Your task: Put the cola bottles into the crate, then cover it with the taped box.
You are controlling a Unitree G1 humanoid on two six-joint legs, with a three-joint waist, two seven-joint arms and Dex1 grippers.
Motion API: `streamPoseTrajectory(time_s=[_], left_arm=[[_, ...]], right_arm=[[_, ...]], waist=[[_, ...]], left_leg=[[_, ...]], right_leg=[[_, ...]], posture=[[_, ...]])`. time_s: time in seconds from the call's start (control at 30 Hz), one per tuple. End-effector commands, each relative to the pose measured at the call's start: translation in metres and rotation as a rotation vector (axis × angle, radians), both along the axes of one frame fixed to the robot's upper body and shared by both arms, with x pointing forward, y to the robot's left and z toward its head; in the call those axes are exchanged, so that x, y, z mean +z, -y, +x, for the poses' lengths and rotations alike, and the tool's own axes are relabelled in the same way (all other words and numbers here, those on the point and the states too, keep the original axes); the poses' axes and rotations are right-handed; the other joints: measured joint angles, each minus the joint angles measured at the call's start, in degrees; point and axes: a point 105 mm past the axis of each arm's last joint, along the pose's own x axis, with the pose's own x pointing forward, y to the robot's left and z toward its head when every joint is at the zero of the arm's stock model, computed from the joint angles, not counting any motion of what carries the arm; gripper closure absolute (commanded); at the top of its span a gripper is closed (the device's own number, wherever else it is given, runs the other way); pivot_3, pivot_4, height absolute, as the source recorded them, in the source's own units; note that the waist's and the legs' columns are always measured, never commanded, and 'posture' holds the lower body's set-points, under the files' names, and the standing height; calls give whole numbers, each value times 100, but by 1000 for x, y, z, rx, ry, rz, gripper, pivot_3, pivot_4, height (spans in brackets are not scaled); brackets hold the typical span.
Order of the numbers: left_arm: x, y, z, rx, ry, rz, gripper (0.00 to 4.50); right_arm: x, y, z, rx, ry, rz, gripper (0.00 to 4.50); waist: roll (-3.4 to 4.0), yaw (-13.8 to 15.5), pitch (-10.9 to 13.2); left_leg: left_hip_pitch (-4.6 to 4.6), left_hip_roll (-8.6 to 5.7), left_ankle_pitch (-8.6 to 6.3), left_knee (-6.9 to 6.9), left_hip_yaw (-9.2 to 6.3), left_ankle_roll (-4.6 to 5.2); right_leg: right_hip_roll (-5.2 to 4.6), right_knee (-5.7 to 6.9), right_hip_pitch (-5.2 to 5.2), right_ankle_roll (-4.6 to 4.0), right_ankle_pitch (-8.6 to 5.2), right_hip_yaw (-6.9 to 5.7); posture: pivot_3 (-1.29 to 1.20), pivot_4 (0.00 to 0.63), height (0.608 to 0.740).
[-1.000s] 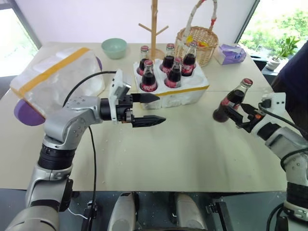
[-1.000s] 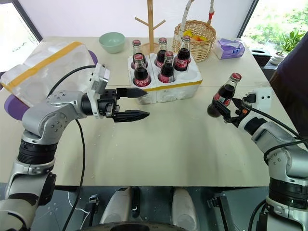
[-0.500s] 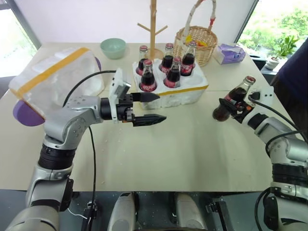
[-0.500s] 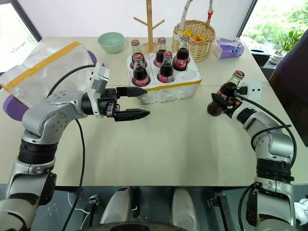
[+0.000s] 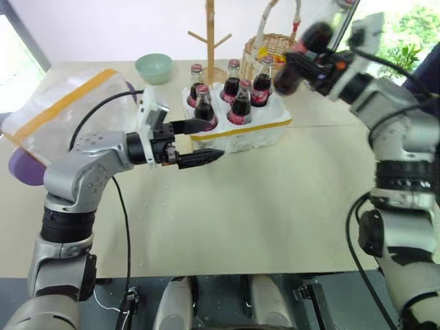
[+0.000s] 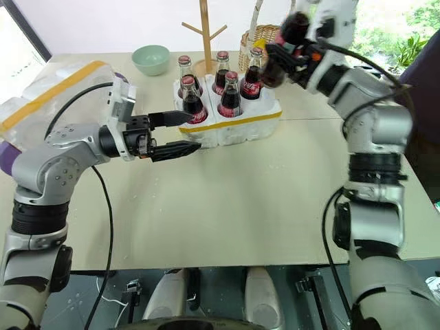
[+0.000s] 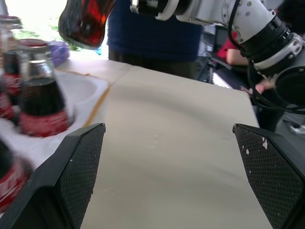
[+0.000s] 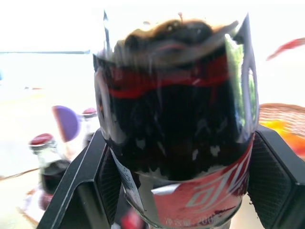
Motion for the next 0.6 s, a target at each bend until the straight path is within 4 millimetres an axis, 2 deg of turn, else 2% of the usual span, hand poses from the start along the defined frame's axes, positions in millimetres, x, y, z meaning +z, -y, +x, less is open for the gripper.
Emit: streamPoseTrajectory(time_s=[0.03, 0.17, 0.33, 0.47, 0.53, 0.6], left_arm=[[12, -11, 0, 48, 59, -20, 0], [15, -16, -2, 77, 71, -26, 0], [13, -22, -3, 103, 68, -30, 0], [13, -22, -2, 101, 65, -27, 0], [13, -22, 0, 99, 69, -23, 0], [15, -22, 1, 102, 75, -17, 0]], right_arm=[[3, -1, 12, -29, 31, -67, 1677], [-13, 7, 25, -103, -12, -109, 1677], [-24, 14, 27, -119, -42, -116, 1677], [-49, 19, 32, -140, -137, -143, 1677], [-61, 26, 36, -179, -189, -162, 603], [-63, 29, 35, -182, -198, -166, 49]], waist=[[-1, 22, 1], [-1, 28, 1], [0, -14, 2], [-1, 6, 2], [-2, 18, 1], [-3, 11, 1]], left_leg=[[-3, -1, 0, 0, 0, 0], [-51, -9, 1, 11, -1, -2], [-78, -7, 3, 22, -1, -4], [-74, -3, 5, 22, -5, -7], [-73, -4, 5, 23, -5, -7], [-73, -5, 5, 25, -4, -8]], right_leg=[[-2, -3, 0, 0, 0, -1], [-12, -7, -31, 2, 2, -2], [-10, 6, -64, 4, 3, -1], [-4, 13, -66, 3, 2, -3], [-6, 11, -60, 3, 2, -3], [-7, 9, -57, 3, 2, -3]], posture=[[0, 150, 740], [0, 150, 740], [0, 150, 740], [0, 150, 740], [0, 150, 740], [0, 150, 740]])
